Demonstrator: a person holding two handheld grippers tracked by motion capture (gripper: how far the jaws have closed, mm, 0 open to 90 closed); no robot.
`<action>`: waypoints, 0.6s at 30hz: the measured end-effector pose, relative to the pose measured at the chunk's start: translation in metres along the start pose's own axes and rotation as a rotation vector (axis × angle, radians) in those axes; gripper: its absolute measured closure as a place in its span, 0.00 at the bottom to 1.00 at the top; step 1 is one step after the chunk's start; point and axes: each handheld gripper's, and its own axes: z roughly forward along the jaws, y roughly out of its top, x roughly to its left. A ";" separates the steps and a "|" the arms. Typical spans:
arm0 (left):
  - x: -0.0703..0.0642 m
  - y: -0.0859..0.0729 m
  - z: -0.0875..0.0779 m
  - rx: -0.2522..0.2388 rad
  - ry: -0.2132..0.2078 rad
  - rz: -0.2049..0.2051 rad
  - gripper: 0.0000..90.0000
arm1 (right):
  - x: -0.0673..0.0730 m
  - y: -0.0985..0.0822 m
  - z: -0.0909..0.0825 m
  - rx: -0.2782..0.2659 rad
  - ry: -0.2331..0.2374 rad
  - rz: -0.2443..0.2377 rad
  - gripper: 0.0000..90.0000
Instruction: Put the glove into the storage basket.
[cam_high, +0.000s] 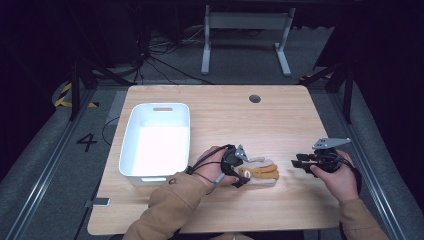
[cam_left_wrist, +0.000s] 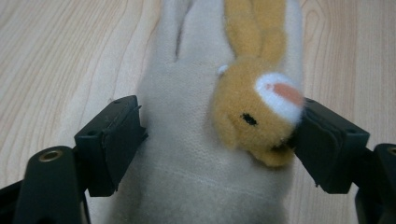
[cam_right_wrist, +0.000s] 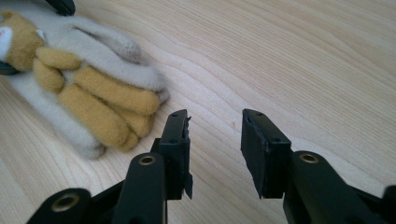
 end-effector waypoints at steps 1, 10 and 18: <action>0.000 0.000 0.001 -0.002 0.004 0.003 0.23 | 0.000 0.000 0.000 0.002 0.002 0.000 0.69; 0.001 -0.001 0.009 0.035 -0.019 -0.002 0.19 | -0.001 -0.001 0.002 0.005 0.011 0.013 0.68; 0.000 0.001 0.012 0.056 -0.013 0.010 0.18 | -0.001 -0.002 0.004 0.012 0.016 0.020 0.67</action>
